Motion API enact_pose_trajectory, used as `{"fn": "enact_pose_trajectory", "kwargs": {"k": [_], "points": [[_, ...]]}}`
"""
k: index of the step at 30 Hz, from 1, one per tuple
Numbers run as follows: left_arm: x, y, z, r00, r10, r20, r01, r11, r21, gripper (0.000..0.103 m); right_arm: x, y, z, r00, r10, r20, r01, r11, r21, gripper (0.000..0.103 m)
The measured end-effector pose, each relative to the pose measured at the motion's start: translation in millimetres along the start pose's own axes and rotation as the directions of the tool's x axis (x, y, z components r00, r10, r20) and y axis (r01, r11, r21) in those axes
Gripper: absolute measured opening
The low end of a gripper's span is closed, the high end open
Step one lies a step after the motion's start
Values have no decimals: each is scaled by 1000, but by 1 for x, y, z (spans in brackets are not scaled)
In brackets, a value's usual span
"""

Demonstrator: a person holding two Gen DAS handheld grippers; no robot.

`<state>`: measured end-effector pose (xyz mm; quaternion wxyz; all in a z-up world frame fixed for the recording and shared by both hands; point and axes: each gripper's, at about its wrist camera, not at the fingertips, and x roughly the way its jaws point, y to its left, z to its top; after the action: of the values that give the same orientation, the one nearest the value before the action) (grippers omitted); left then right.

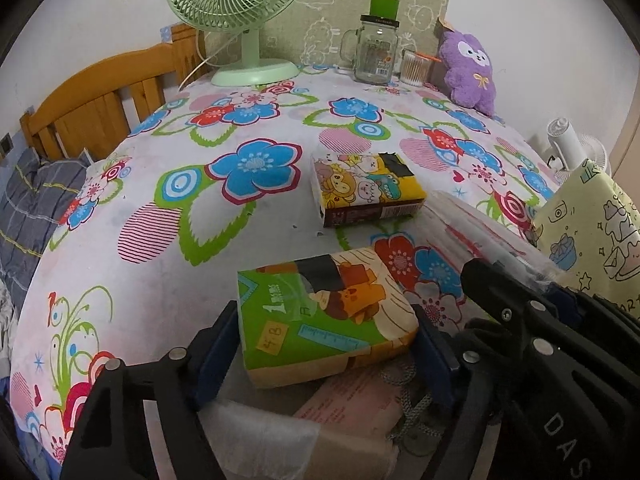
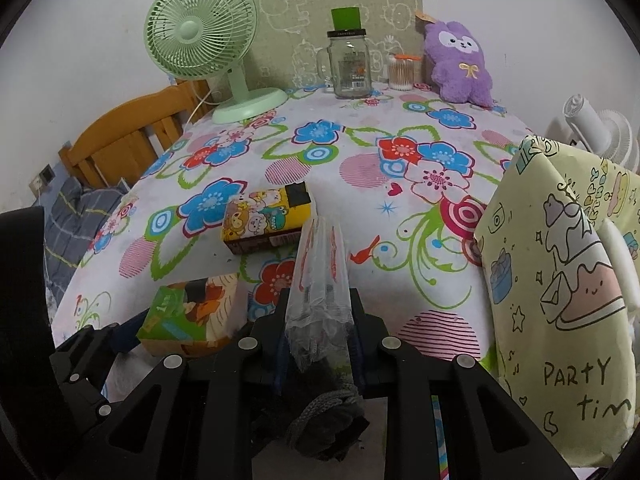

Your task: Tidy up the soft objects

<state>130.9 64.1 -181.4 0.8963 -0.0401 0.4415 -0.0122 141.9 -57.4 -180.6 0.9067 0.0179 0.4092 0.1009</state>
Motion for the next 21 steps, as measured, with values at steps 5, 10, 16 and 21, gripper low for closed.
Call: {"fn": "enact_pose_trajectory", "kwargs": {"k": [5,10,16,21], "points": [[-3,-1,0,1000,17,12,-17,1000,4,79,0,0,0,1000,2,3,-2,1000,2,28],[-13,-3,1,999,27,34,-27,1000,12,78,-7,0,0,1000,7,20,-7,1000,5,27],[-26,-7,4,998,29,60,-30,999,17,78,-23,-2,2,999,15,53,-15,1000,8,27],[-38,-12,6,996,26,81,-28,999,22,78,-36,-4,5,997,16,77,-17,1000,7,27]]}}
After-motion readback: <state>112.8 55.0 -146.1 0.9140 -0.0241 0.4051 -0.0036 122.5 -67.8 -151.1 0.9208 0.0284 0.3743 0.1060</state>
